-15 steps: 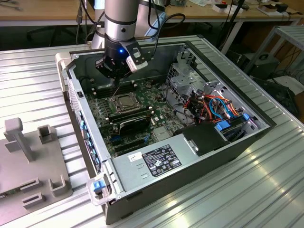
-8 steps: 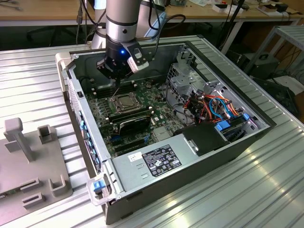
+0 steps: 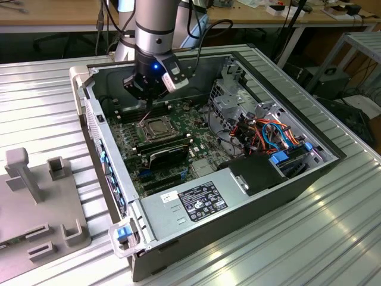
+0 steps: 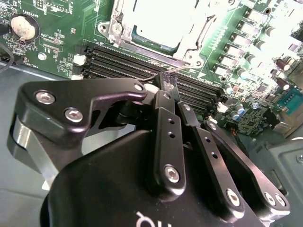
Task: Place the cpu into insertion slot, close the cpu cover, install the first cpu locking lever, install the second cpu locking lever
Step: 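Install the first cpu locking lever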
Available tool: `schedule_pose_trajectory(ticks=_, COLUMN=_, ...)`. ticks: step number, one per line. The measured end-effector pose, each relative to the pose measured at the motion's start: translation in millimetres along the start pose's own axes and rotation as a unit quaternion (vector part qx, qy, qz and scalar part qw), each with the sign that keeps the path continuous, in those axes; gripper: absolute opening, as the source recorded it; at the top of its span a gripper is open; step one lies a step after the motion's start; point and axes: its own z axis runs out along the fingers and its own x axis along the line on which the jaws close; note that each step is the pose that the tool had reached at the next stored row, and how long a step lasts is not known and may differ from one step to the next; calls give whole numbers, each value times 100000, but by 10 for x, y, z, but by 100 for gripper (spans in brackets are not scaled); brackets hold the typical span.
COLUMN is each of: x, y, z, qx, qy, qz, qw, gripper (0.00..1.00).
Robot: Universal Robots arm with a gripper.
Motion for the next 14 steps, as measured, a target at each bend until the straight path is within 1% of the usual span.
schedule_pose_trajectory(ticks=3, x=-8, y=1, z=14, qx=0, qy=12, qz=-256, qw=100000, gripper=11)
schedule_pose_trajectory(ticks=14, x=-12, y=2, z=18, qx=-43, qy=21, qz=-406, qw=99999, gripper=11)
